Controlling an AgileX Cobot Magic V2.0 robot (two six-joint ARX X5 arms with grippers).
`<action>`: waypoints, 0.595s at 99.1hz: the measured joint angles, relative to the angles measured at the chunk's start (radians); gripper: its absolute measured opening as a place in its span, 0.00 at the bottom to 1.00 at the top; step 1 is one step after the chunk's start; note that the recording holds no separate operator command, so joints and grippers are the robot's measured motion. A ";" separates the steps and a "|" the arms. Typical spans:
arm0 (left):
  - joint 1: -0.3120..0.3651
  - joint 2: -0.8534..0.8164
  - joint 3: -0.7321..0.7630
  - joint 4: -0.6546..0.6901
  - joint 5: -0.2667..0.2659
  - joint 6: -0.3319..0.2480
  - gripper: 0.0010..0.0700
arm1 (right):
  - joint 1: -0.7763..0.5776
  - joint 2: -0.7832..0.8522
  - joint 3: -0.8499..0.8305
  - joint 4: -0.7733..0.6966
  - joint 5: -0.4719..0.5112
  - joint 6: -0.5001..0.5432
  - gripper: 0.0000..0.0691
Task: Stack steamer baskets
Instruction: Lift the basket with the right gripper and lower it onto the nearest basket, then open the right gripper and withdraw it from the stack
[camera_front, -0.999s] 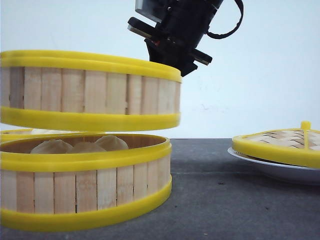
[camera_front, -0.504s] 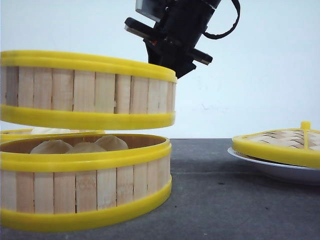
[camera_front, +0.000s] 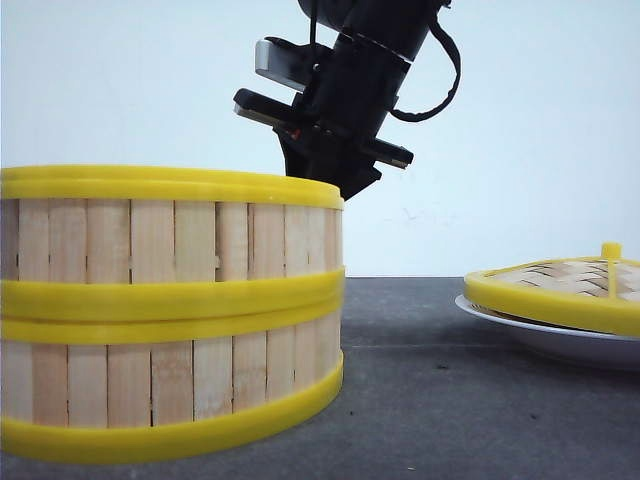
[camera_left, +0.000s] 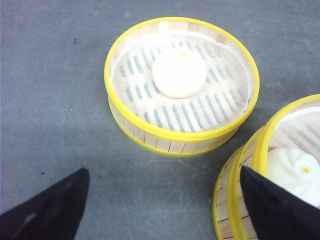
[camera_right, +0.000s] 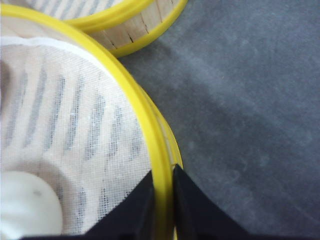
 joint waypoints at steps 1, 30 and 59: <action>0.000 0.000 0.000 0.000 0.000 0.000 0.84 | 0.000 0.000 0.000 0.000 0.001 0.000 0.04; 0.000 0.000 0.000 -0.002 0.000 0.000 0.84 | 0.007 0.000 0.000 0.002 0.010 0.000 0.04; 0.003 0.016 0.001 0.034 0.000 0.000 0.84 | 0.009 -0.004 0.014 -0.027 -0.036 0.021 0.28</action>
